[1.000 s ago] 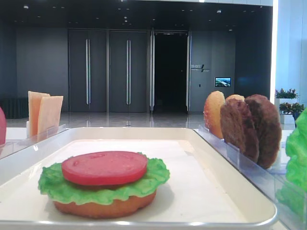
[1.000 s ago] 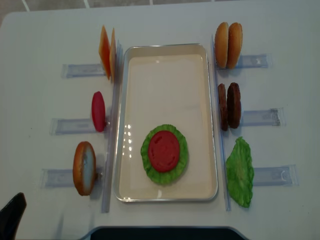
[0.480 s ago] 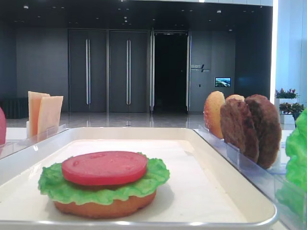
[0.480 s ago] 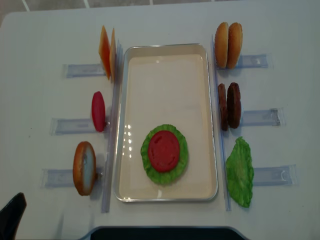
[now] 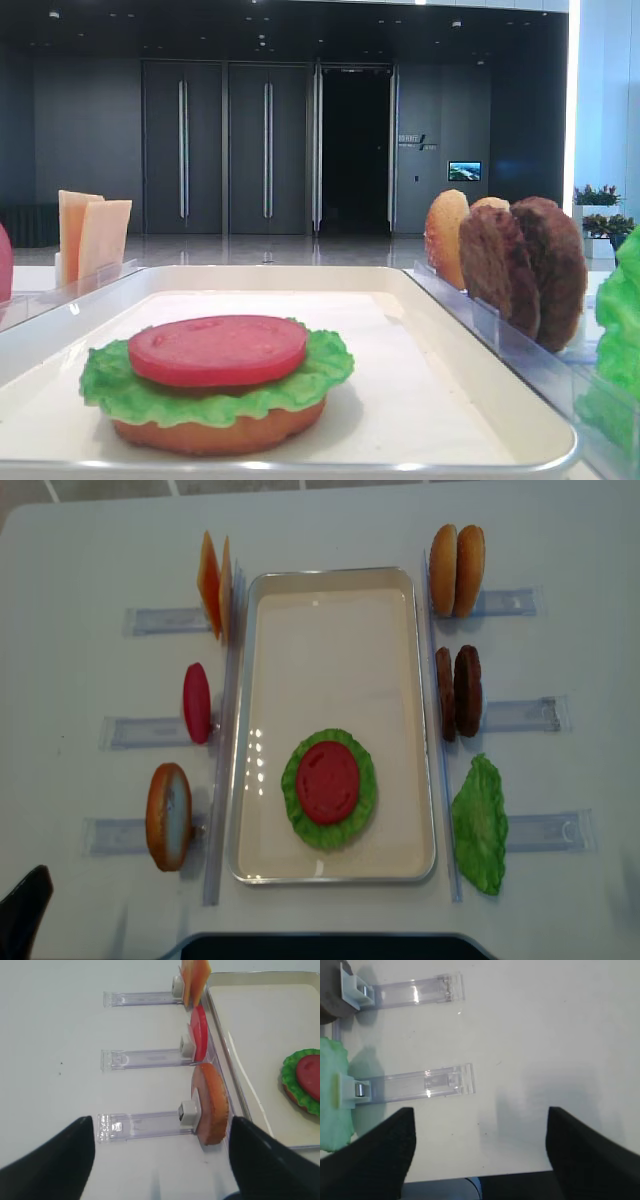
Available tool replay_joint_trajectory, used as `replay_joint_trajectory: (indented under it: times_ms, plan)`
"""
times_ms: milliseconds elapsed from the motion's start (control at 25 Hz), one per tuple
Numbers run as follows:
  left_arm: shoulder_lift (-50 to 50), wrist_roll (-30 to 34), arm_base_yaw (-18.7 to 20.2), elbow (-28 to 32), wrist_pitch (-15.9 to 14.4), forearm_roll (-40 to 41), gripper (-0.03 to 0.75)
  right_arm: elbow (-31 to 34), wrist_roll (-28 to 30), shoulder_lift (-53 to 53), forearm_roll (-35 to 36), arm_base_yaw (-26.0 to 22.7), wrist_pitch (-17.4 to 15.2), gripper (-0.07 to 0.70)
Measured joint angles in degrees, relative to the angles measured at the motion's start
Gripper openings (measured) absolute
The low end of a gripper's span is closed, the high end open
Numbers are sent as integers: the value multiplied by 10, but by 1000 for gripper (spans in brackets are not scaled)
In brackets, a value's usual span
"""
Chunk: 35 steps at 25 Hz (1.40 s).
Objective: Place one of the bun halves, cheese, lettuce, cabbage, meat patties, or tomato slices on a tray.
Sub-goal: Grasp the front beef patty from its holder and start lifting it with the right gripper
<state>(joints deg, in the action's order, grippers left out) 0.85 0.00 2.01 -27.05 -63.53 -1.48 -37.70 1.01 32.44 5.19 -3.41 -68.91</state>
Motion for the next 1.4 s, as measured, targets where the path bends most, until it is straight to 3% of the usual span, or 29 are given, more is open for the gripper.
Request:
replay_joint_trajectory:
  times_ms: [520, 1080, 1400]
  plan:
    - [0, 0, 0, 0, 0, 0, 639, -144, 0, 296, 4, 11, -10, 541]
    - [0, 0, 0, 0, 0, 0, 639, -222, 0, 420, 6, 31, -11, 541]
    - [0, 0, 0, 0, 0, 0, 639, -222, -117, 425, -1, 129, 9, 541]
